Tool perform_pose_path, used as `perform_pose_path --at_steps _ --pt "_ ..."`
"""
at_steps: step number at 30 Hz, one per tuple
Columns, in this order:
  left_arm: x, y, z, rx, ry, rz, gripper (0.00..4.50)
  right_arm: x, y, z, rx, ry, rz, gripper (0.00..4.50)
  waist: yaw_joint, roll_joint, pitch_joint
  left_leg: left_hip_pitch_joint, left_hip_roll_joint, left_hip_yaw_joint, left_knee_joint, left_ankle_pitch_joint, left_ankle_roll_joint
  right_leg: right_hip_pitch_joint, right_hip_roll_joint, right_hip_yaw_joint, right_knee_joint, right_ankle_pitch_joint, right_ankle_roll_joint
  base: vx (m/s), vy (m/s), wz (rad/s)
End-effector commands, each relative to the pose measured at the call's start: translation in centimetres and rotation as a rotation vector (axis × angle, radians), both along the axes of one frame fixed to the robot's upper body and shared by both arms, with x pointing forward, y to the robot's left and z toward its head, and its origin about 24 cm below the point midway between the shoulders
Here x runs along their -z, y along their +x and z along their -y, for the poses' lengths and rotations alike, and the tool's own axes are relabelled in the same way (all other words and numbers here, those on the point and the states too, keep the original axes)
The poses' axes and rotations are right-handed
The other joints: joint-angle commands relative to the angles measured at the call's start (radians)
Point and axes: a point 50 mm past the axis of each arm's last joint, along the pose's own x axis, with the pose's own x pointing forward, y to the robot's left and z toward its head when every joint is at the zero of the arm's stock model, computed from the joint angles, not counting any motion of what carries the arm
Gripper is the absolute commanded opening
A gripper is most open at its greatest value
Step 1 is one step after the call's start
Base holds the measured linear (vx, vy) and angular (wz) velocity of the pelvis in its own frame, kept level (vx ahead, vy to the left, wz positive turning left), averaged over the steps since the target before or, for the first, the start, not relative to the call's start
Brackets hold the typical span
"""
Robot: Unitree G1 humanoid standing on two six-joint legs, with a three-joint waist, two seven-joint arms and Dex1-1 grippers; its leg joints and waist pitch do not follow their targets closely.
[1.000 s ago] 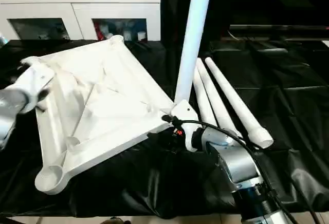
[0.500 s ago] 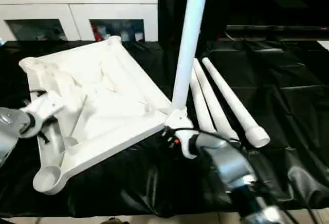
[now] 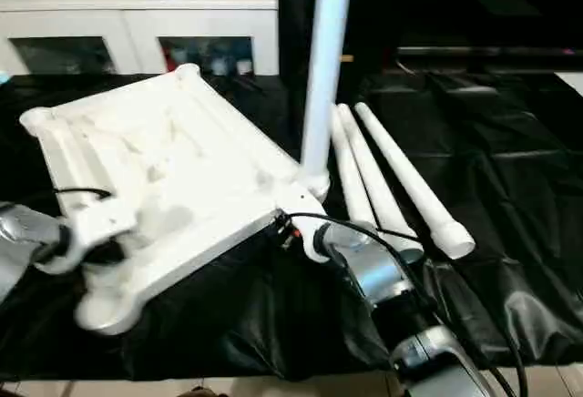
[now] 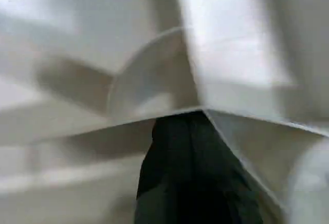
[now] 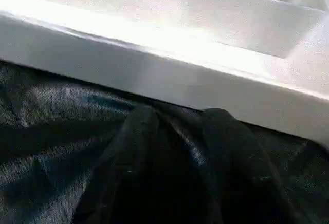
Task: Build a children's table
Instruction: Rotate table base
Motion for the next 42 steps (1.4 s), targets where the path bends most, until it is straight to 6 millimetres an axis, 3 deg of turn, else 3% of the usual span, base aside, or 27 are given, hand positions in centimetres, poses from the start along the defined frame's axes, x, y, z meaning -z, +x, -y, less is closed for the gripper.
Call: perform_pose_path --at_steps 1,5,6,8,15,23,31,35,36,42 --pt "-0.4 -0.4 2.2 0.097 -0.086 -0.014 0.0 -0.4 0.4 -0.2 -0.005 -0.003 0.03 1.36 -0.003 0.009 -0.055 0.034 0.063 -0.035 -0.084 -0.415 -0.068 0.019 -0.088 0.067 -0.081 -0.349 -0.181 0.0 0.0 0.0" --pt "-0.4 -1.1 5.2 0.171 -0.169 -0.038 0.0 -0.2 0.5 0.2 -0.002 -0.015 0.041 1.04 -0.008 0.009 -0.056 0.029 0.062 -0.035 -0.085 -0.398 -0.07 0.024 -0.085 0.067 -0.076 -0.316 -0.187 0.0 0.0 0.0" --pt "-0.4 -1.1 5.2 0.172 -0.171 -0.039 0.0 -0.2 0.5 0.2 -0.002 -0.015 0.041 0.75 -0.008 0.008 -0.057 0.029 0.06 -0.034 -0.083 -0.391 -0.066 0.025 -0.084 0.067 -0.078 -0.315 -0.186 0.0 0.0 0.0" --pt "-0.2 -1.4 6.4 0.213 -0.191 -0.049 0.0 -0.1 0.6 0.2 -0.003 -0.015 0.043 0.75 -0.011 0.007 -0.058 0.026 0.059 -0.033 -0.082 -0.378 -0.058 0.028 -0.084 0.066 -0.077 -0.308 -0.187 0.0 0.0 0.0" --pt "1.8 -0.7 7.7 0.231 -0.222 -0.034 0.0 0.0 0.4 0.0 -0.02 0.001 0.049 0.1 -0.023 0.011 -0.061 0.024 0.056 -0.032 -0.077 -0.359 -0.039 0.03 -0.078 0.063 -0.08 -0.288 -0.186 0.0 0.0 0.0" --pt "3.0 0.5 9.4 0.204 -0.282 0.029 0.0 0.1 0.3 -0.6 -0.047 0.016 0.056 0.03 -0.022 0.006 -0.059 0.026 0.058 -0.034 -0.079 -0.388 -0.042 0.029 -0.082 0.063 -0.085 -0.331 -0.178 0.0 0.0 0.0" --pt "4.2 1.6 10.5 0.171 -0.343 0.075 0.0 -0.1 0.5 -1.3 -0.059 0.037 0.068 0.03 -0.021 0.006 -0.054 0.032 0.056 -0.035 -0.078 -0.427 -0.036 0.023 -0.085 0.061 -0.101 -0.438 -0.15 0.0 0.0 0.0" --pt "4.7 2.4 10.6 0.139 -0.377 0.089 0.0 -0.5 0.7 -1.7 -0.061 0.065 0.075 0.03 -0.026 0.003 -0.047 0.041 0.053 -0.043 -0.078 -0.498 -0.047 0.017 -0.091 0.055 -0.117 -0.595 -0.096 0.0 0.0 0.0" --pt "4.8 2.4 10.8 0.143 -0.388 0.087 0.0 -0.6 0.7 -1.8 -0.059 0.071 0.081 0.03 -0.027 0.001 -0.046 0.036 0.053 -0.046 -0.08 -0.497 -0.046 0.019 -0.094 0.054 -0.119 -0.621 -0.083 0.0 0.0 0.0" --pt "5.0 2.6 10.9 0.144 -0.377 0.1 0.0 -1.3 1.3 -1.2 -0.024 0.074 0.132 0.03 -0.03 0.0 -0.041 0.05 0.052 -0.05 -0.077 -0.552 -0.048 0.003 -0.093 0.046 -0.134 -0.692 -0.057 0.0 0.0 0.0"
